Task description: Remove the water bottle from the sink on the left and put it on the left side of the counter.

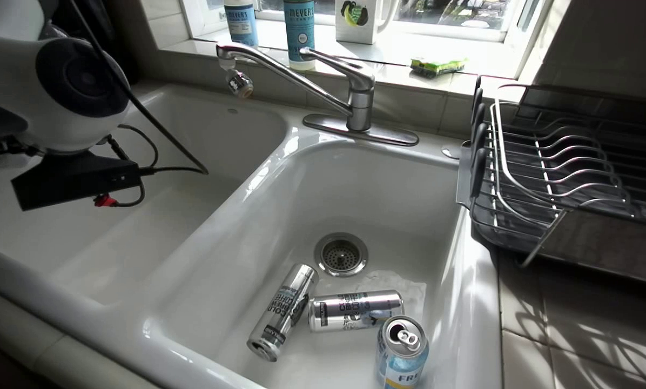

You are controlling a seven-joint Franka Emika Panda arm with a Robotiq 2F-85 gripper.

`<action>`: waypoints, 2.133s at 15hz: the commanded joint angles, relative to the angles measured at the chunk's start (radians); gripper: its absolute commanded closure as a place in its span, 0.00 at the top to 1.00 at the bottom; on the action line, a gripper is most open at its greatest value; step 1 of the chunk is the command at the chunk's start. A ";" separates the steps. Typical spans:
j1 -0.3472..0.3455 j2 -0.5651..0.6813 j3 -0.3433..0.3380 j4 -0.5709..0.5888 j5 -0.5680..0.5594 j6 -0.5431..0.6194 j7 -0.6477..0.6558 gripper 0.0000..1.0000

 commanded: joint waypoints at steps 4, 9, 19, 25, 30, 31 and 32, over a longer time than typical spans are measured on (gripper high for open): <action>-0.074 0.119 -0.013 -0.002 0.112 -0.186 -0.238 1.00; -0.069 0.178 -0.004 -0.002 0.159 -0.187 -0.384 1.00; -0.071 0.256 -0.014 -0.001 0.265 -0.262 -0.495 0.98; -0.070 0.272 -0.019 0.000 0.272 -0.291 -0.495 1.00; -0.067 0.273 -0.017 0.000 0.268 -0.301 -0.483 1.00; -0.067 0.273 -0.017 0.000 0.270 -0.305 -0.483 0.94; -0.066 0.274 -0.017 0.000 0.271 -0.309 -0.485 0.78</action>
